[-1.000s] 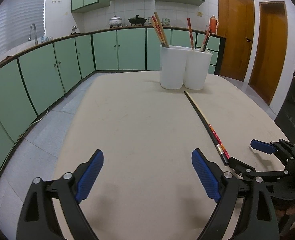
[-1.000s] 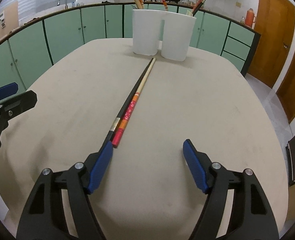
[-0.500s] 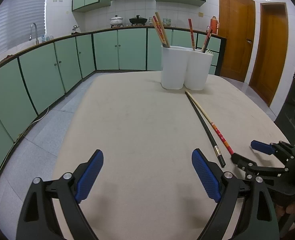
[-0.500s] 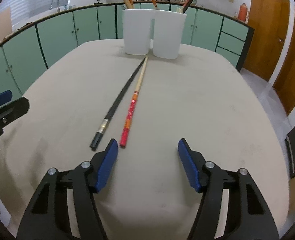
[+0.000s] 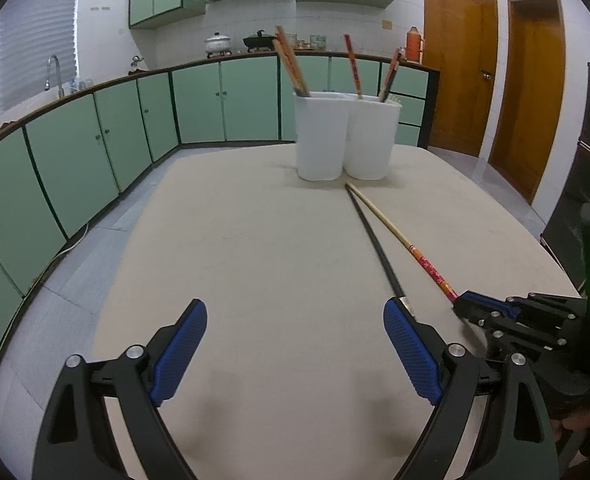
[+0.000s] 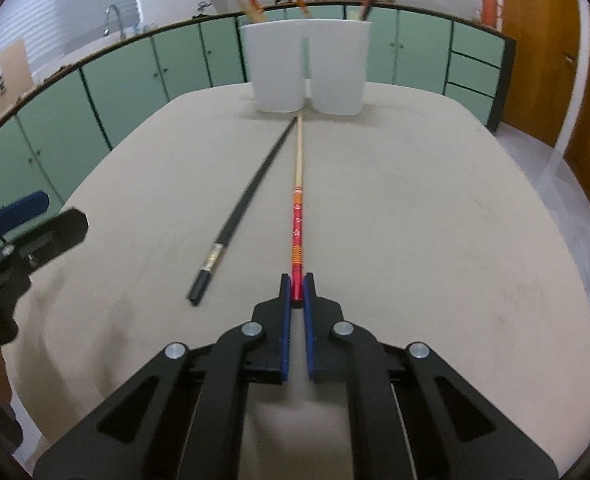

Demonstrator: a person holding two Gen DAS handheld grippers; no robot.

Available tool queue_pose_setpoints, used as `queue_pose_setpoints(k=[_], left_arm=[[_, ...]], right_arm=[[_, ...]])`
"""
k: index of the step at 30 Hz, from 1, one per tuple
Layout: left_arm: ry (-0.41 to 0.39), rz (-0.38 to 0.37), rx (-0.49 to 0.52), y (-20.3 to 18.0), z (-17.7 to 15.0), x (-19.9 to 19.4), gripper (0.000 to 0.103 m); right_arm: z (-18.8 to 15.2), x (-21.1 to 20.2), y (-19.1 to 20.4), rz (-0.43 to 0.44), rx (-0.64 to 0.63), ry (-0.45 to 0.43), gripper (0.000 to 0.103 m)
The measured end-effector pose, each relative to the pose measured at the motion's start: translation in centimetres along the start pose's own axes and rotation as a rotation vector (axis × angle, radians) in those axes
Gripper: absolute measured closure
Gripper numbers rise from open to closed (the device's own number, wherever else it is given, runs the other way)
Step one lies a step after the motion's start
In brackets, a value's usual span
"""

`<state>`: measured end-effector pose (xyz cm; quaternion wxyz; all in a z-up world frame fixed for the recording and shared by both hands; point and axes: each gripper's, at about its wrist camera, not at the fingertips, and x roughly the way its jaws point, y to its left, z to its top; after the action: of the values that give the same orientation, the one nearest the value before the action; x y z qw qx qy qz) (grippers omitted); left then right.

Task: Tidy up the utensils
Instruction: 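Move both tools back to the mat and grasp a red-tipped bamboo chopstick with the right tool, then grasp the black chopstick with the left tool while the right tool holds its chopstick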

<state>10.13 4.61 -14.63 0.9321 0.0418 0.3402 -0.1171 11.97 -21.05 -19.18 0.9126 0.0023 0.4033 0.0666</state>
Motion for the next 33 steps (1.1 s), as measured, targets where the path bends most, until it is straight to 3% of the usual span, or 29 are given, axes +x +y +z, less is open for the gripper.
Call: queue_pose_setpoints(k=[8, 19, 23, 26, 30, 33], left_arm=[[0.048, -0.051, -0.009, -3.8, 0.1, 1.7, 0.016], [0.155, -0.078, 0.01, -7.1, -1.1, 4.6, 0.042], [0.148, -0.047, 0.022, -7.7, -1.0, 5.0, 0.045], [0.144, -0.038, 0.011, -7.8, -0.9, 5.0, 0.063], [0.147, -0.06, -0.007, -7.9, -0.9, 5.1, 0.096], [0.143, -0.052, 0.001, -8.0, -0.9, 5.0, 0.096]], right_arm=[[0.0, -2.3, -3.3, -0.063, 0.026, -0.061, 0.098], [-0.7, -3.3, -5.7, -0.044, 0.061, -0.08, 0.098], [-0.9, -3.7, -6.0, -0.026, 0.067, -0.09, 0.098], [-0.9, -3.9, -6.0, -0.019, 0.069, -0.092, 0.098], [-0.9, -4.0, -6.0, -0.013, 0.066, -0.095, 0.098], [-1.0, -4.2, -5.9, -0.01, 0.061, -0.099, 0.098]])
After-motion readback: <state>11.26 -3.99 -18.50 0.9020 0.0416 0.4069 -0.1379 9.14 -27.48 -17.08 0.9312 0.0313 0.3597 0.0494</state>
